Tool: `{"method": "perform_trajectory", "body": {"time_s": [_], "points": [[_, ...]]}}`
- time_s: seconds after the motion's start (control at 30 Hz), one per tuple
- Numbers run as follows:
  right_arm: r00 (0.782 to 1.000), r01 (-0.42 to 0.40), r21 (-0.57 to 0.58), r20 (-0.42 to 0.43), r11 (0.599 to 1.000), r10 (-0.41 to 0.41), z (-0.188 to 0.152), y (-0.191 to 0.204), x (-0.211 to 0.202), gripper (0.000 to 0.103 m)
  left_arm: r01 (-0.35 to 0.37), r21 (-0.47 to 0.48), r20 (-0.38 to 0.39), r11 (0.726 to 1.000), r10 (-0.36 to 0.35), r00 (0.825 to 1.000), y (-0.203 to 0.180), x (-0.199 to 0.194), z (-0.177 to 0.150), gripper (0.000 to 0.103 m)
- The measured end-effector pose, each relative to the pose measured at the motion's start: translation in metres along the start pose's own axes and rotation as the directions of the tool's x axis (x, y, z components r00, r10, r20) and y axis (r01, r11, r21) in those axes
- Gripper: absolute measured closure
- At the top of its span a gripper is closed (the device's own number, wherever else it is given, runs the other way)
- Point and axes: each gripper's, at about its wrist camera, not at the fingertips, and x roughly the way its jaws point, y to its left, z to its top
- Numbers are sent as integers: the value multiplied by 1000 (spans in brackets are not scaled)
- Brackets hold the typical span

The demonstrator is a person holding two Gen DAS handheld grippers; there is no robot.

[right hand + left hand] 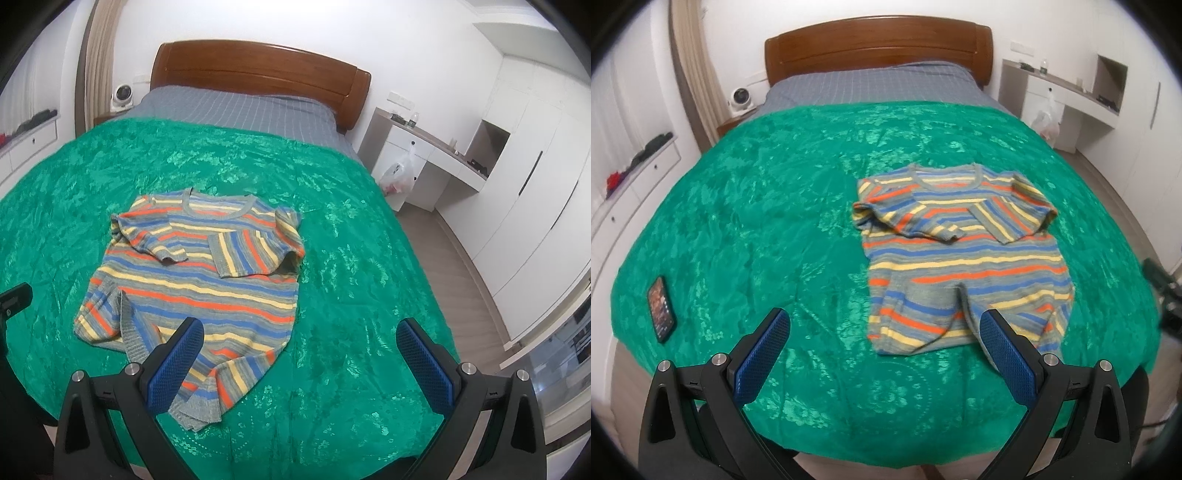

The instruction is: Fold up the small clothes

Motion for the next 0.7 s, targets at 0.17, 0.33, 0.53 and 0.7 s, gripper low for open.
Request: {"method": "perform_trajectory", "body": {"time_s": [0.17,0.33,0.53,0.7], "points": [[982,-183,88,-25,979,185,-22,-16,20,0,71,9,-76,997,-70,995,29,50,-25,0],[870,-403,186,-227,896,438,-82,3,76,1,124,3,-157,992,-123,980,27,95,-53,2],[803,-444,327,-268,834,533,-107,24,124,33,119,-12,-153,993,-120,981,14,103,-53,3],[765,-455,367,-305,811,567,-119,1,131,97,86,-7,-114,996,-86,990,36,85,-49,2]]}}
